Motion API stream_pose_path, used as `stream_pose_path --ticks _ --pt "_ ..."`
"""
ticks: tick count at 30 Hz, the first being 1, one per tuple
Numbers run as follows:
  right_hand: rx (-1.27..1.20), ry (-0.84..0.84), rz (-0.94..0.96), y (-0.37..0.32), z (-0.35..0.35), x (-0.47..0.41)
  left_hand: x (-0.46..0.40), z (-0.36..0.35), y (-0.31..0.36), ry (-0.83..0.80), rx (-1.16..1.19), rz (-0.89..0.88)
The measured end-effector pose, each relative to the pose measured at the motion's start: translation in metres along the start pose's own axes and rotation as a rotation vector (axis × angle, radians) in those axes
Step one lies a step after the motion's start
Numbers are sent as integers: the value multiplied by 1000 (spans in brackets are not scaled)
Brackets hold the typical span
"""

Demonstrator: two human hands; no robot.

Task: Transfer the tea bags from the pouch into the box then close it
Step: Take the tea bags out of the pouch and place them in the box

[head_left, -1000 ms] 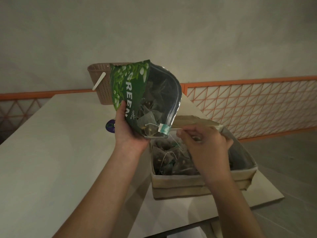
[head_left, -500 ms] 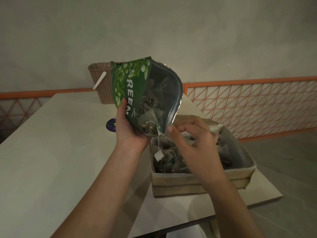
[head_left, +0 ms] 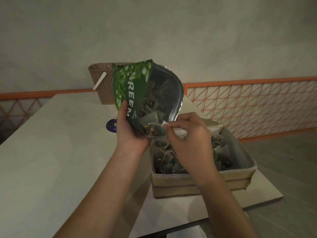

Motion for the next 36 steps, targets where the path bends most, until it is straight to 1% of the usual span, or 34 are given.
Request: stream_pose_path --ticks 3,4,6,8,11,14,15,18,19,22,23,25,27,29,31,36 --pt "-102 58 -67 -1 7 -13 -2 0 0 0 2 0" --pt "-114 49 -91 -3 8 -17 -2 0 0 -7 3 4" --pt "-133 -23 -170 -6 7 -26 -5 1 0 -11 2 10" --pt "-203 -67 -262 -9 9 -33 -5 2 -1 -11 -6 23" --pt "-350 20 -273 -15 18 -43 -3 1 -1 -21 -21 26" --pt "-478 26 -286 -20 22 -46 -2 2 -1 -27 -8 24" --pt "-511 56 -282 -21 24 -47 -3 2 -1 -32 -7 24" --pt "-586 238 -226 -21 36 -48 -9 6 0 -39 2 20" --pt "-556 246 -210 -19 37 -49 -9 6 0 -38 -1 22" --pt "-347 110 -229 -9 28 -47 -9 5 -1 -42 11 45" --pt "-351 117 -254 -5 28 -45 -8 4 -1 -40 9 46" --pt "-430 199 -288 0 31 -42 -5 3 0 -23 6 26" --pt "-475 233 -300 3 33 -39 -2 2 1 -12 0 13" --pt "-472 263 -318 7 33 -38 1 0 1 1 -18 5" --pt "-420 292 -301 12 35 -39 3 -1 1 17 -28 4" --pt "-239 171 -282 28 31 -40 4 -2 2 8 -3 2"
Point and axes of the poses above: each hand's wrist, its own x-axis away from the middle knuckle, its own z-axis out of the back of the hand, y = z × x, the point moved 4 cm from there along -x, towards the middle knuckle, and after that the axes turned 13 degrees about y, right-handed, at the moved point
